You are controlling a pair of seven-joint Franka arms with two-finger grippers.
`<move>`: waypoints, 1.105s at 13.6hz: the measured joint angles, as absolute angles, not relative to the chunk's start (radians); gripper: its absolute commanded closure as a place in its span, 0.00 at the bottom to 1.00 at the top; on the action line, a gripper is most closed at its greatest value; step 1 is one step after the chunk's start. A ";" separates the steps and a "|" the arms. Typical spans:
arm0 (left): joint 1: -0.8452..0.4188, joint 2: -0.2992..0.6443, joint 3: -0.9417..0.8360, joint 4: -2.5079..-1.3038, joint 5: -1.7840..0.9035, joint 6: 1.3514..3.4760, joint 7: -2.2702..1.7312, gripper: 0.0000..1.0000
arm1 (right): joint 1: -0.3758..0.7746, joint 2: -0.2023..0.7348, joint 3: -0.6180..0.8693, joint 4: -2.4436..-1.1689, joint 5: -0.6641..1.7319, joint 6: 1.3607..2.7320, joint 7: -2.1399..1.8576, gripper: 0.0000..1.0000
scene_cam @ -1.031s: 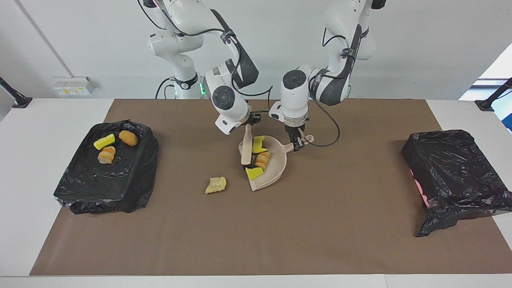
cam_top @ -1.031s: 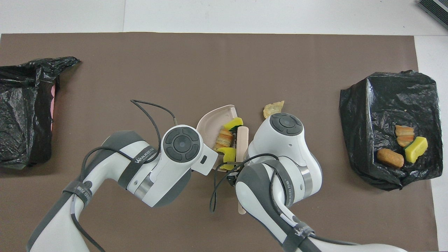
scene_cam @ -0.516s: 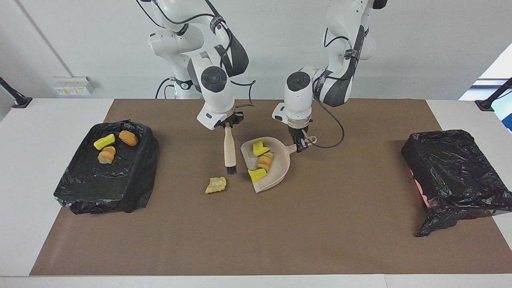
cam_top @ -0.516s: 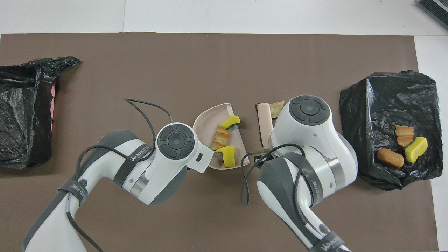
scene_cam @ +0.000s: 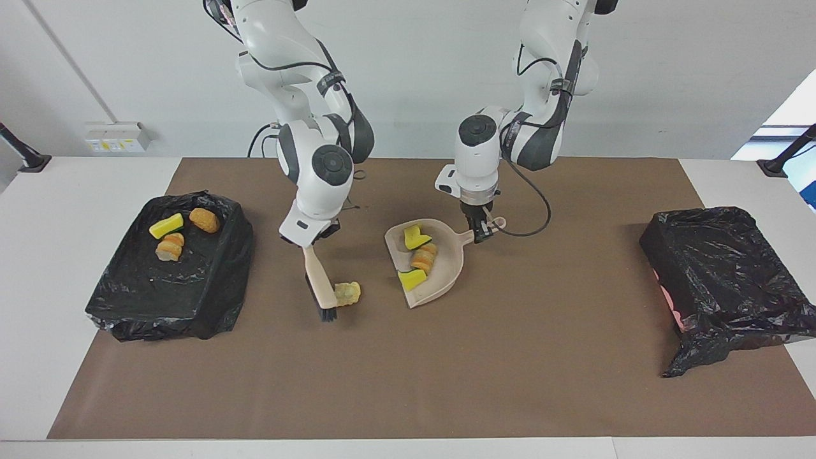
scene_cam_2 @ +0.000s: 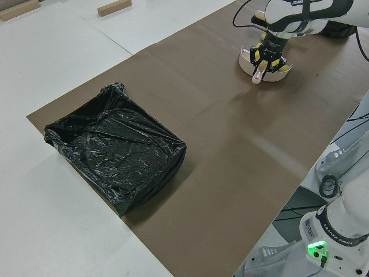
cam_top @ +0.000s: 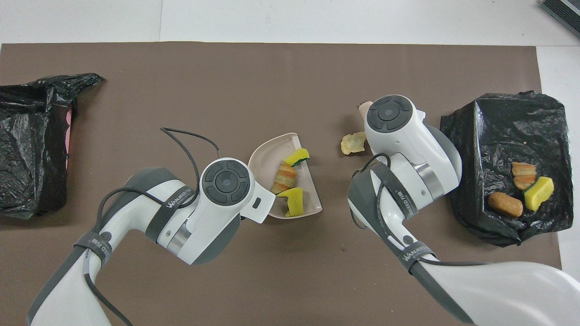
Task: Sweep and dump trash in bin
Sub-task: 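Sweep the last crumbs into the dustpan with the right gripper's brush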
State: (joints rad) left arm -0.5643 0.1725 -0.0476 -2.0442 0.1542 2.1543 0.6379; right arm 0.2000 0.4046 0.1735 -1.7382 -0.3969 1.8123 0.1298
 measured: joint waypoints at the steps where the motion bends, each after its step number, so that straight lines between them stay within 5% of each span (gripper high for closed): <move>1: -0.563 0.172 -0.048 -2.046 0.154 2.154 0.638 1.00 | 0.202 0.409 0.174 -1.742 -0.366 1.807 0.130 1.00; 10: -0.555 0.162 -0.047 -2.061 0.154 2.154 0.637 1.00 | 0.309 0.387 0.182 -1.762 0.218 1.712 0.253 1.00; 15: -0.549 0.157 -0.047 -2.069 0.154 2.154 0.640 1.00 | 0.321 0.372 0.183 -1.761 0.259 1.716 0.299 1.00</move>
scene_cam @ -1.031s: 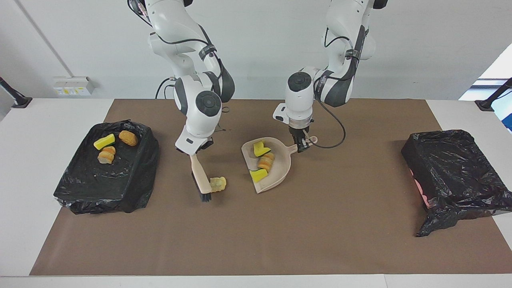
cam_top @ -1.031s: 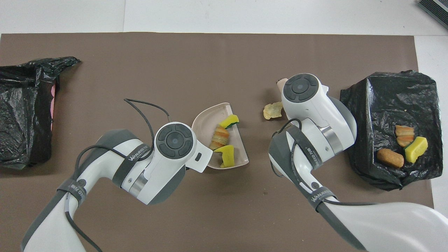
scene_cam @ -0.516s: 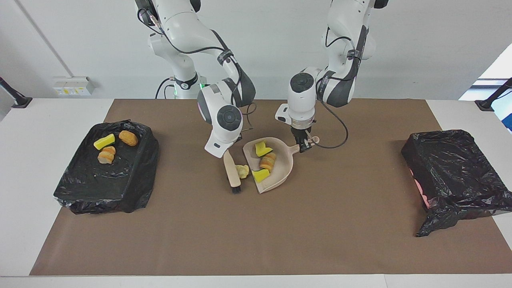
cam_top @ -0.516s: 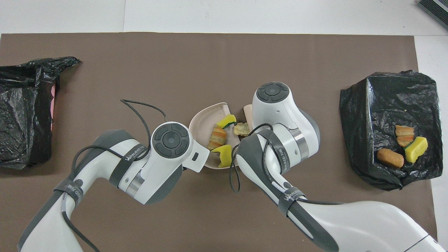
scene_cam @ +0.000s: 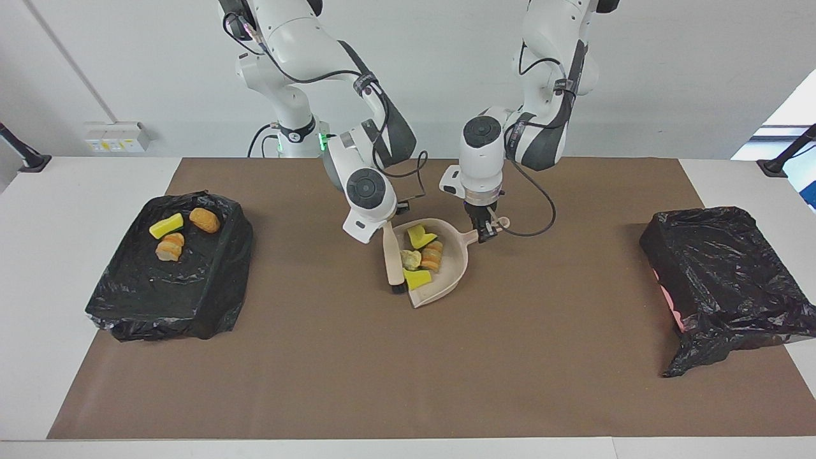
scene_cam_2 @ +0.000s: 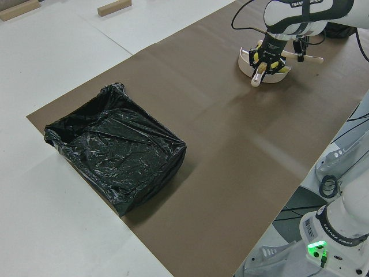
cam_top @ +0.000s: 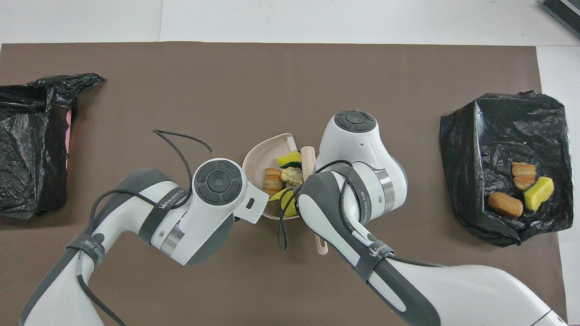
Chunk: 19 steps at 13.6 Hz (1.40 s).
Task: Sweep and dump trash in bin
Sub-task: 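Sweep the last crumbs into the dustpan with the right gripper's brush, then carry the loaded dustpan to the nearby black bag with the left gripper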
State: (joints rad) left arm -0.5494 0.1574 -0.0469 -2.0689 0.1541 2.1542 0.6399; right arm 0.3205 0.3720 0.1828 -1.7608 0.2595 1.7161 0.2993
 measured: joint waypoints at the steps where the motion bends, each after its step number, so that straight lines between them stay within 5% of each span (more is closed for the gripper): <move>1: -0.547 0.157 -0.047 -2.070 0.154 2.154 0.650 1.00 | 0.321 0.358 0.183 -1.759 0.229 1.716 0.297 1.00; 10: -0.486 0.154 -0.046 -2.069 0.138 2.156 0.841 1.00 | 0.284 0.081 0.178 -1.772 0.180 1.522 0.477 1.00; 16: -0.340 0.100 -0.040 -2.040 0.136 2.120 1.018 1.00 | 0.451 -0.098 0.190 -2.086 0.268 1.694 0.581 1.00; 19: -0.223 0.071 -0.037 -2.001 0.113 2.073 1.129 1.00 | 0.534 -0.105 0.191 -2.178 0.284 1.782 0.635 1.00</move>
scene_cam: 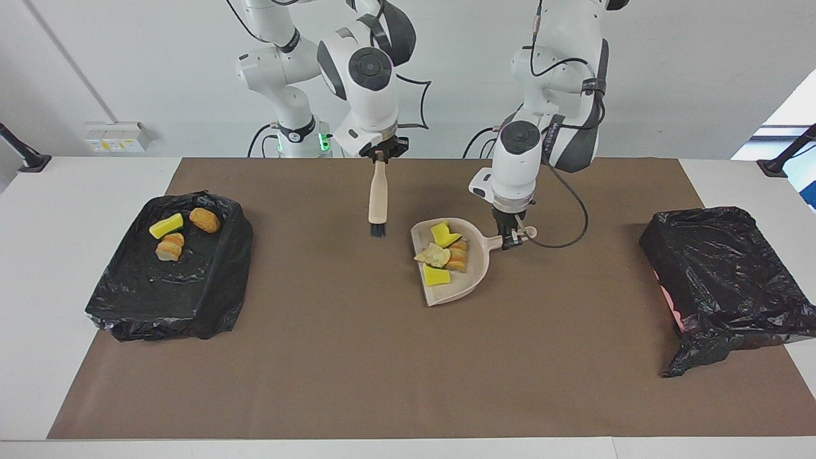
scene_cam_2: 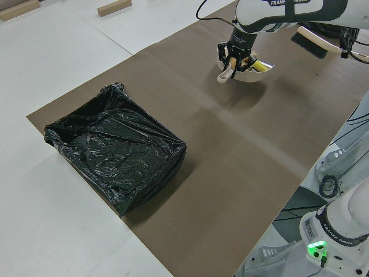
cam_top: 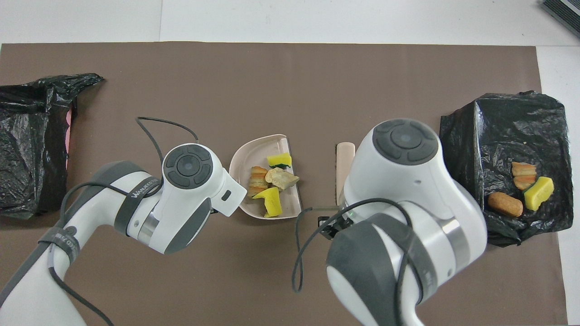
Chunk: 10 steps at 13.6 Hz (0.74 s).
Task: Sweep and dump trash in bin
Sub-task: 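Carry the loaded dustpan to the nearby black bag with the left gripper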
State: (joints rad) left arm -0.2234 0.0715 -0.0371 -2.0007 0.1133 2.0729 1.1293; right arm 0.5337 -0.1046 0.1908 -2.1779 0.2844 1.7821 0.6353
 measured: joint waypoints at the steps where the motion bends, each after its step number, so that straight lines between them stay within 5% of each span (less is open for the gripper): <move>1: -0.173 0.067 -0.035 -1.973 0.091 2.037 1.172 1.00 | 0.562 -0.100 0.191 -2.213 0.293 1.829 0.657 1.00; 10: 0.325 0.147 -0.025 -1.640 0.038 1.864 1.547 1.00 | 0.710 0.004 0.191 -2.328 0.342 2.046 0.782 1.00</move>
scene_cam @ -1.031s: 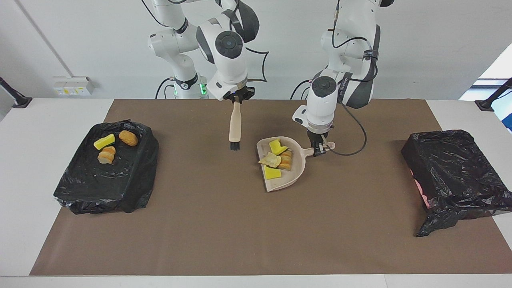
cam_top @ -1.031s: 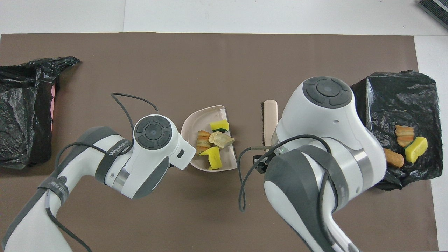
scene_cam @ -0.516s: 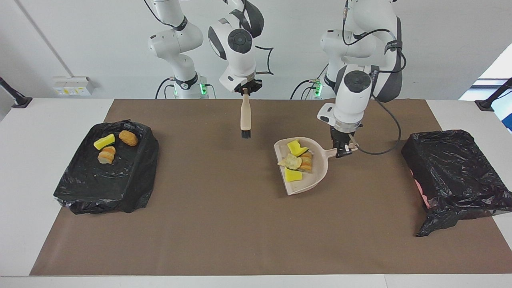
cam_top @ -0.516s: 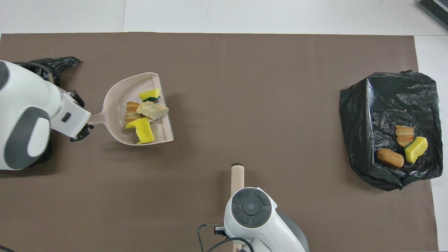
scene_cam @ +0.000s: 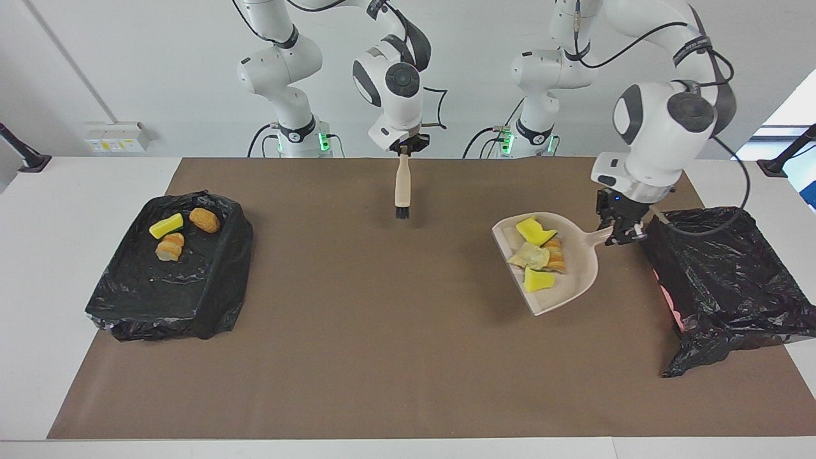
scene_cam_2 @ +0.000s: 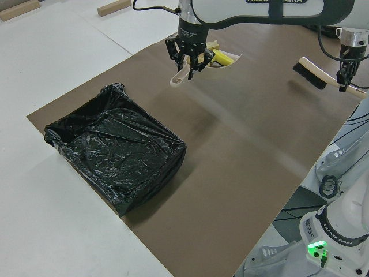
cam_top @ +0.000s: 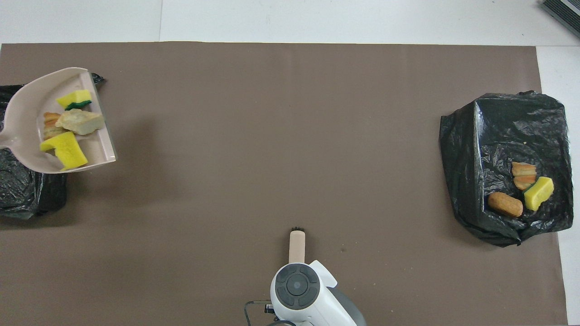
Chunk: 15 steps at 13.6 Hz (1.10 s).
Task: Sweep and dump trash in bin
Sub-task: 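Tip the dustpan into the black bag with the left gripper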
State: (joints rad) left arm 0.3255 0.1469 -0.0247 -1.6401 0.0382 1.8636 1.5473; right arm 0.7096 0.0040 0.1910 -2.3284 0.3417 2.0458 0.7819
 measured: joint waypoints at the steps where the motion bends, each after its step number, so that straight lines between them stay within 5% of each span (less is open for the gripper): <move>1: 0.364 0.181 -0.024 -1.585 0.039 1.858 1.583 1.00 | 0.710 0.003 0.191 -2.328 0.342 2.046 0.781 1.00; 3: 0.420 0.256 -0.023 -1.479 0.069 1.854 1.657 1.00 | 0.710 0.003 0.191 -2.328 0.342 2.046 0.781 1.00; 4: 0.445 0.293 -0.023 -1.436 0.091 1.856 1.691 1.00 | 0.710 0.003 0.190 -2.328 0.342 2.046 0.781 0.73; 5: 0.470 0.329 -0.023 -1.398 0.118 1.865 1.733 1.00 | 0.710 0.003 0.190 -2.328 0.342 2.046 0.781 0.23; 6: 0.492 0.360 -0.023 -1.366 0.164 1.890 1.774 1.00 | 0.710 0.003 0.189 -2.328 0.342 2.046 0.781 0.00; 15: 0.486 0.391 -0.049 -1.344 0.672 1.956 1.809 1.00 | 0.608 0.010 0.173 -2.197 0.231 2.051 0.779 0.00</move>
